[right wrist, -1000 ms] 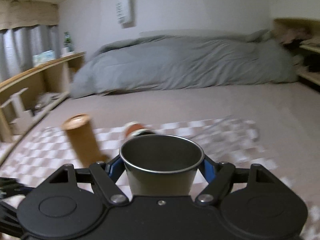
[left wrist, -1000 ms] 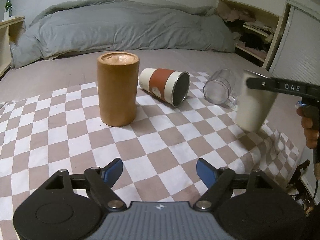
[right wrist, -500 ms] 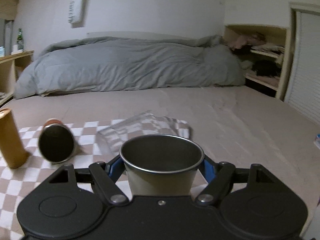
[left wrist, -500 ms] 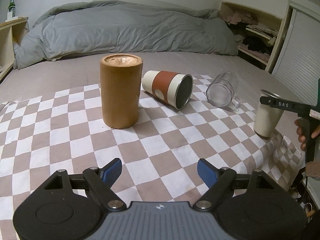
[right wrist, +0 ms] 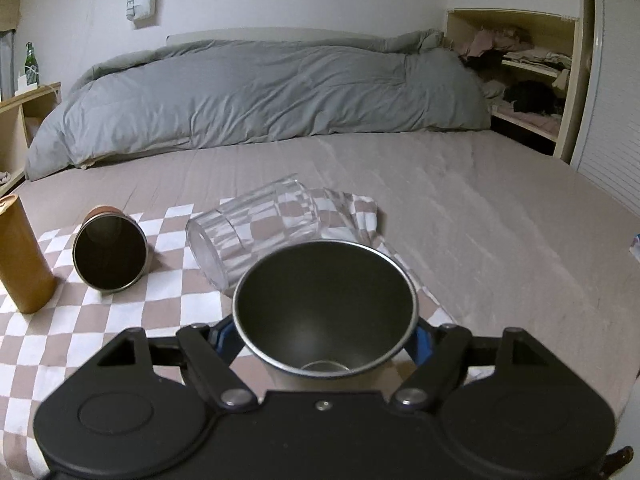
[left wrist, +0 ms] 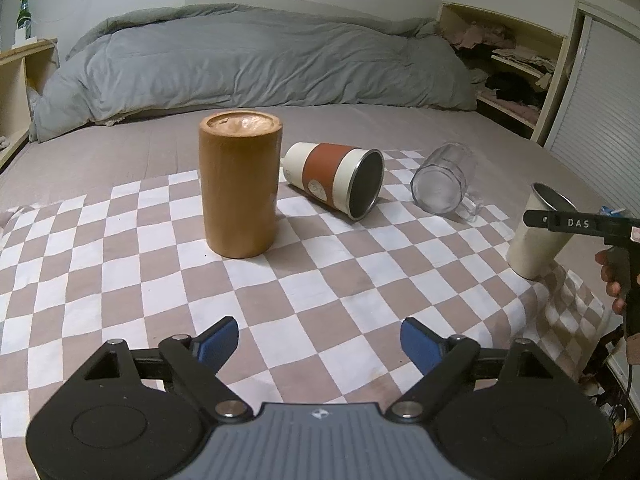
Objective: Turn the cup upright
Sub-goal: 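Carry the white cup with the right tool and lower it upright beside the glass mug, then open the right tool and pull it back from the cup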
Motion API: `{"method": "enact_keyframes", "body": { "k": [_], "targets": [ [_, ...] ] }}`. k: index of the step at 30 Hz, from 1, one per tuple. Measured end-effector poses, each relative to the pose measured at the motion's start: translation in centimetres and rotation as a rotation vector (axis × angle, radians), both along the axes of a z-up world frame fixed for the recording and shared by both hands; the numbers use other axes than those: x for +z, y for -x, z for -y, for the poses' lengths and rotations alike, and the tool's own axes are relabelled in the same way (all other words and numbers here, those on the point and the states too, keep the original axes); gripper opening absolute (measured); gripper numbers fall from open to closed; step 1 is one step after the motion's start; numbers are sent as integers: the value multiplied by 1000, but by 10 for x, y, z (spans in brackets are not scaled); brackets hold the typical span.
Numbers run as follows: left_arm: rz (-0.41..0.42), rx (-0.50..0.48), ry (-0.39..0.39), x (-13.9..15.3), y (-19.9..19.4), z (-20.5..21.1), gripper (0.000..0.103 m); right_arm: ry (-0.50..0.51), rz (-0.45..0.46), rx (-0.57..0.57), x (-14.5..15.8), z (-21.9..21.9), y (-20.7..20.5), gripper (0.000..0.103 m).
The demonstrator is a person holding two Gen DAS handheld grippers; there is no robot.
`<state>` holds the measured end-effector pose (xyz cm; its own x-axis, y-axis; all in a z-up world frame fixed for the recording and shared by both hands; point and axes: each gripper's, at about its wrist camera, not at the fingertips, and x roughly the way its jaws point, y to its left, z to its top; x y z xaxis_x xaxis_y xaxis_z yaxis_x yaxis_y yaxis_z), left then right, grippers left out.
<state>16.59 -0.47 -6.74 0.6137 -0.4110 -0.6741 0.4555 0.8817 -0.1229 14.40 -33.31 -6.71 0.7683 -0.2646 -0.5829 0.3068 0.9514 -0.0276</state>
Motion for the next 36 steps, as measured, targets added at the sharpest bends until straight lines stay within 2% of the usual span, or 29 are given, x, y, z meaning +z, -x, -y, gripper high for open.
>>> {"method": "enact_keyframes", "body": {
  "k": [2, 5, 17, 23, 29, 36],
  "targets": [
    [2, 4, 1, 1, 2, 0, 90, 0, 9, -1, 3, 0, 3, 98],
    [5, 18, 6, 5, 4, 1, 93, 3, 17, -9, 11, -2, 10, 101],
    [54, 94, 35, 38, 23, 3, 99, -30, 79, 20, 59, -19, 44, 103],
    [95, 155, 22, 58, 41, 6, 103, 9, 140, 101, 85, -42, 69, 103],
    [151, 180, -37, 73, 61, 7, 103, 7, 139, 167, 95, -59, 88, 103],
    [170, 201, -59, 83, 86, 4, 103, 34, 137, 185, 96, -71, 113, 103]
  ]
}}
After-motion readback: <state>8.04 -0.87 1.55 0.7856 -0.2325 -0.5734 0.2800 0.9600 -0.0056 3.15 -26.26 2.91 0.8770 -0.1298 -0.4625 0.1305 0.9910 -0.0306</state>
